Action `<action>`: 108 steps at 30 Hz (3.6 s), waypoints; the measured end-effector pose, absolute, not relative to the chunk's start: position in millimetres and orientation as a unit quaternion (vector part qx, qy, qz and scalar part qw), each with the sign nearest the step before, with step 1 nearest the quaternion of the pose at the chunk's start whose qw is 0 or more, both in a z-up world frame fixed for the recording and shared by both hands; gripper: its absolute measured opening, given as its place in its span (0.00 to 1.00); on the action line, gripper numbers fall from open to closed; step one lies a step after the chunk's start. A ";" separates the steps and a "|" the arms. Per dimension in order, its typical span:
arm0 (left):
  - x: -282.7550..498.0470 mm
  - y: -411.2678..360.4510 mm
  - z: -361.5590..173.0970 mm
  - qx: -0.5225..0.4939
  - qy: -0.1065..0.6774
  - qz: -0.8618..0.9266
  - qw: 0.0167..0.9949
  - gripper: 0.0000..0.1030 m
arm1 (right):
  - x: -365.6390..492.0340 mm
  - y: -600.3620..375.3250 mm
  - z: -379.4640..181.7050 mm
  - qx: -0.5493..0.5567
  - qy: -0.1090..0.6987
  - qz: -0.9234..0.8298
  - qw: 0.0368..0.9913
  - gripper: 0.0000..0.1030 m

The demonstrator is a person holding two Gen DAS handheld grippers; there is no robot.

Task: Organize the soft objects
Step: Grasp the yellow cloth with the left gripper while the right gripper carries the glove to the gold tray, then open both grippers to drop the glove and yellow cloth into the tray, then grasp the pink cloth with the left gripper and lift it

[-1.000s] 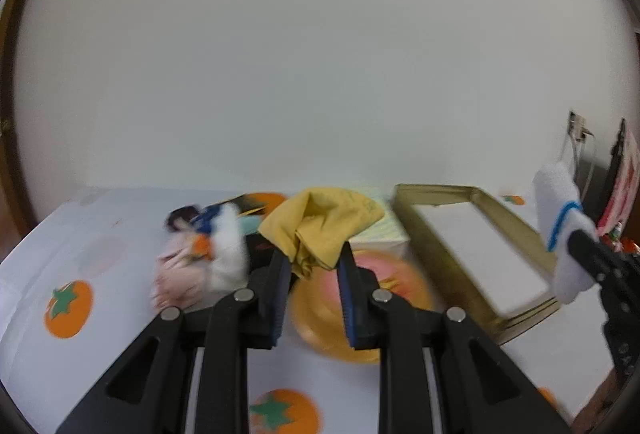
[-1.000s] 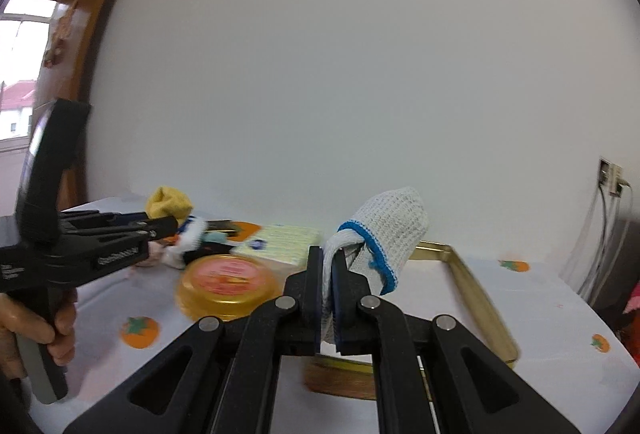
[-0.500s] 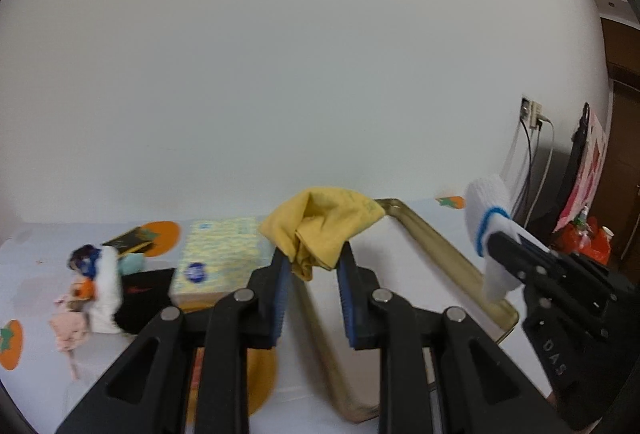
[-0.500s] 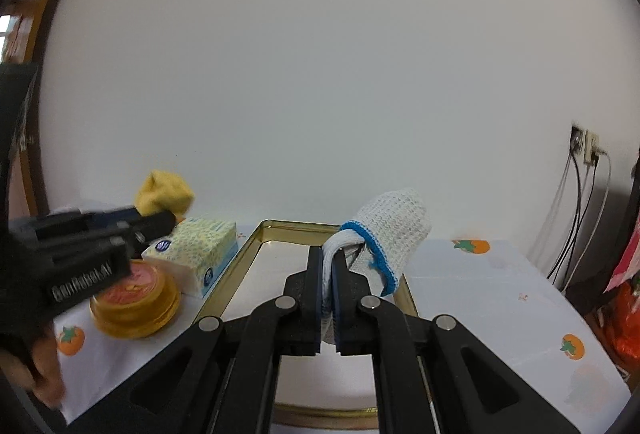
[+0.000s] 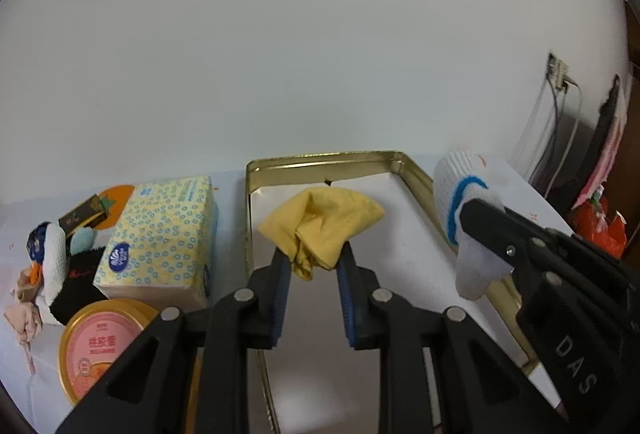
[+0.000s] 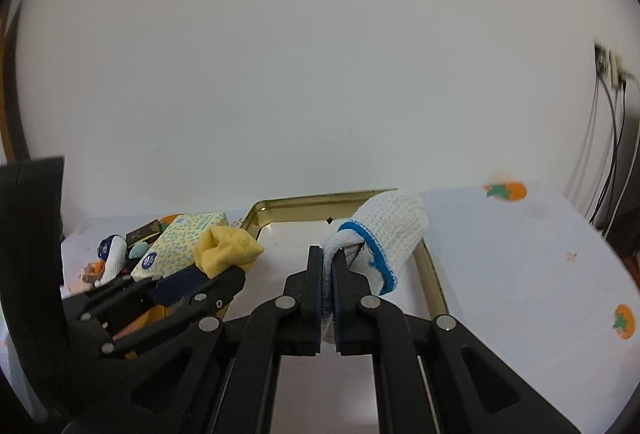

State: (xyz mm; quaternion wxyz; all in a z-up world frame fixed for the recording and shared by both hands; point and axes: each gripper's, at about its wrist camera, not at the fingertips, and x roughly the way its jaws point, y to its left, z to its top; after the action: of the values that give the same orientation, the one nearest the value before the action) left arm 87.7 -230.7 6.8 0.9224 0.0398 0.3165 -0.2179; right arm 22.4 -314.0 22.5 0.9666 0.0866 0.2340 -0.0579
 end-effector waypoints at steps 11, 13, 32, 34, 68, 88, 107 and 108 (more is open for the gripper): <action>56.6 -229.0 29.8 0.084 0.231 -0.170 0.954 1.00 | 15.2 -349.7 20.1 0.208 0.222 -0.005 0.953 0.86; 47.9 -224.3 32.8 0.090 0.212 -0.168 0.959 1.00 | -0.3 -350.6 23.7 0.232 0.182 -0.005 0.955 0.86; 4.6 -78.3 19.3 0.096 0.077 -0.058 0.991 1.00 | -97.1 -213.9 15.8 0.132 -0.069 -0.163 0.975 0.86; 4.9 -75.0 17.3 0.105 0.074 -0.053 0.990 1.00 | -94.3 -204.5 13.7 0.101 -0.066 -0.156 0.980 0.86; 24.5 -12.0 8.8 0.077 0.119 -0.040 0.989 1.00 | -77.0 -150.0 9.0 0.108 -0.028 -0.100 0.989 0.86; 89.2 105.4 -7.4 0.038 0.218 0.050 0.974 1.00 | -26.4 -97.6 4.3 0.105 0.025 -0.070 0.992 0.86; 149.4 82.6 -57.8 0.005 0.430 -0.112 0.896 0.36 | -21.8 -108.0 -1.8 0.126 0.065 -0.054 0.988 0.86; 150.0 92.8 -57.9 -0.025 0.429 -0.114 0.896 0.27 | -20.7 -107.9 -2.5 0.127 0.068 -0.053 0.988 0.86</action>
State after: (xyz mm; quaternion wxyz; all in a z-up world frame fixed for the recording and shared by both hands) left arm 150.0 92.8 -57.9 0.8956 -0.0246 0.4294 -0.1140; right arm -20.7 -107.9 -2.5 0.9882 0.1266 0.0679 -0.0531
